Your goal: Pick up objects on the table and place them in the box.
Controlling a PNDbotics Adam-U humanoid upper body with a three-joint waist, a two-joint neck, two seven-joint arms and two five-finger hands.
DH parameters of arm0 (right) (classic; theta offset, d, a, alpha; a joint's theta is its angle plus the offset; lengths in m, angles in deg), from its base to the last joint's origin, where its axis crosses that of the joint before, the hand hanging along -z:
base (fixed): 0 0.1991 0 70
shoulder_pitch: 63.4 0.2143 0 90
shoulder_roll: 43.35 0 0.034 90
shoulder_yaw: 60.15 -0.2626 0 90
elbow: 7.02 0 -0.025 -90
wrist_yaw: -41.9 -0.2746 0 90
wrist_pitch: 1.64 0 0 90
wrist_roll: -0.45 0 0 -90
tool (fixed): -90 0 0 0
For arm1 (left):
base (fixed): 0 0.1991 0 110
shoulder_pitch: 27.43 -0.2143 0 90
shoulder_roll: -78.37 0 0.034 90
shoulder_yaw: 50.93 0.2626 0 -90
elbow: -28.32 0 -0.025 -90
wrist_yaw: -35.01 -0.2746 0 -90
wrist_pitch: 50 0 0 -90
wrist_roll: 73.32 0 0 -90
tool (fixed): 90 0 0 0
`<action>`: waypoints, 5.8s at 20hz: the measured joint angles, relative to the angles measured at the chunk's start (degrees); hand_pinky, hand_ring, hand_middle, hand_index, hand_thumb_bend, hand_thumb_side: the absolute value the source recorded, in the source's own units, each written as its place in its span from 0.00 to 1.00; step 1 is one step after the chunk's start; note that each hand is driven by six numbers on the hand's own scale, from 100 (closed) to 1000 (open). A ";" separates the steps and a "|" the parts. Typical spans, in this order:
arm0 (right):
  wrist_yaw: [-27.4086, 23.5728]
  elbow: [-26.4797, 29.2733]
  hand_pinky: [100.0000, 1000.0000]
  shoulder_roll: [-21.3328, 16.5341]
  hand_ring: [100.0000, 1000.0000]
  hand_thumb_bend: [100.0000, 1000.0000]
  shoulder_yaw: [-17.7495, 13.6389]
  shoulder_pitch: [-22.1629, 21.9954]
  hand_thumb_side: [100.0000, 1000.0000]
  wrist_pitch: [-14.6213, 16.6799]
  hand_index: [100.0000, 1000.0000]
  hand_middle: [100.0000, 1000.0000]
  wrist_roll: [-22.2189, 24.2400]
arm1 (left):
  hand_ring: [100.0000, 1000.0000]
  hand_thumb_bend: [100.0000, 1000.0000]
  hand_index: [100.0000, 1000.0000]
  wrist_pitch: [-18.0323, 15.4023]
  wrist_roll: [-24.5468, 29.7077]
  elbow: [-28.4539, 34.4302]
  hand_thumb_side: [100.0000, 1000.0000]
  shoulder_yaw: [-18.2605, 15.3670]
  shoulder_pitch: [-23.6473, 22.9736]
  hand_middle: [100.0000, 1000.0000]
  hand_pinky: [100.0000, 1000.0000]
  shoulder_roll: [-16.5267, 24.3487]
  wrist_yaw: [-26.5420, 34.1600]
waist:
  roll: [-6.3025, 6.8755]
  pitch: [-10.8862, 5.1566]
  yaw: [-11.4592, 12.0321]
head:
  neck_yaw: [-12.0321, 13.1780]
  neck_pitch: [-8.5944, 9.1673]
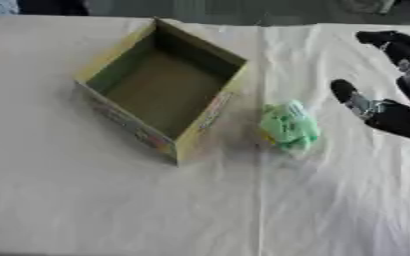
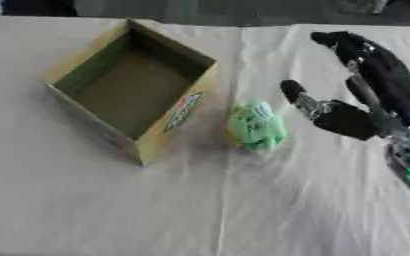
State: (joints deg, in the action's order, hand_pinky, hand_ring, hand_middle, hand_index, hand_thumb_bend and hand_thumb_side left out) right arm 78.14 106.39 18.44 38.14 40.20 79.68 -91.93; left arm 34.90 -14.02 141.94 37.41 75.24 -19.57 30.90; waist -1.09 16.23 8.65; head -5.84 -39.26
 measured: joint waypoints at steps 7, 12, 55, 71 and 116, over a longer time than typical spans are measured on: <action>-1.83 0.01 0.90 -3.91 0.92 0.59 4.16 4.50 0.78 -0.71 1.00 0.80 9.68 | 0.56 0.00 0.75 0.30 0.32 0.00 0.69 0.35 -0.02 0.66 0.23 0.00 0.02 | -0.01 -0.02 0.55 | -0.73 0.01; -3.26 0.02 0.91 -4.53 0.94 0.66 6.60 8.17 0.60 -3.19 1.00 0.81 17.36 | 0.56 0.00 0.75 0.52 0.63 0.00 0.69 0.42 -0.05 0.65 0.23 0.00 0.04 | -0.10 -0.02 0.93 | -0.99 0.03; 11.83 -8.58 0.90 0.05 0.94 0.51 17.61 16.25 0.47 -20.61 1.00 0.87 38.52 | 0.56 0.00 0.74 1.08 1.89 0.00 0.69 1.48 -0.11 0.65 0.23 -0.54 0.71 | -0.25 1.12 2.89 | -2.63 0.68; 10.87 -13.42 0.87 2.07 0.89 0.44 18.62 17.67 0.44 -20.46 0.83 0.66 35.26 | 0.56 0.00 0.74 1.14 1.95 0.00 0.69 1.76 -0.14 0.65 0.23 -0.64 0.72 | -0.23 1.38 3.06 | -2.65 1.10; 13.66 -15.99 0.88 17.35 0.87 0.00 14.08 47.32 0.24 -23.25 0.82 0.65 31.43 | 0.56 0.00 0.74 1.42 3.14 0.00 0.69 2.26 0.49 0.66 0.23 -1.01 1.00 | -0.48 2.03 5.01 | -4.89 1.64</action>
State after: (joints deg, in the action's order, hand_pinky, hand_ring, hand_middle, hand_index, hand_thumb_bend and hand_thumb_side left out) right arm 91.80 90.40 35.79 52.22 87.51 56.43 -60.51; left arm 36.32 -10.88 141.94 39.67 75.73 -20.58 31.90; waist -1.57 18.27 13.66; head -10.73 -37.63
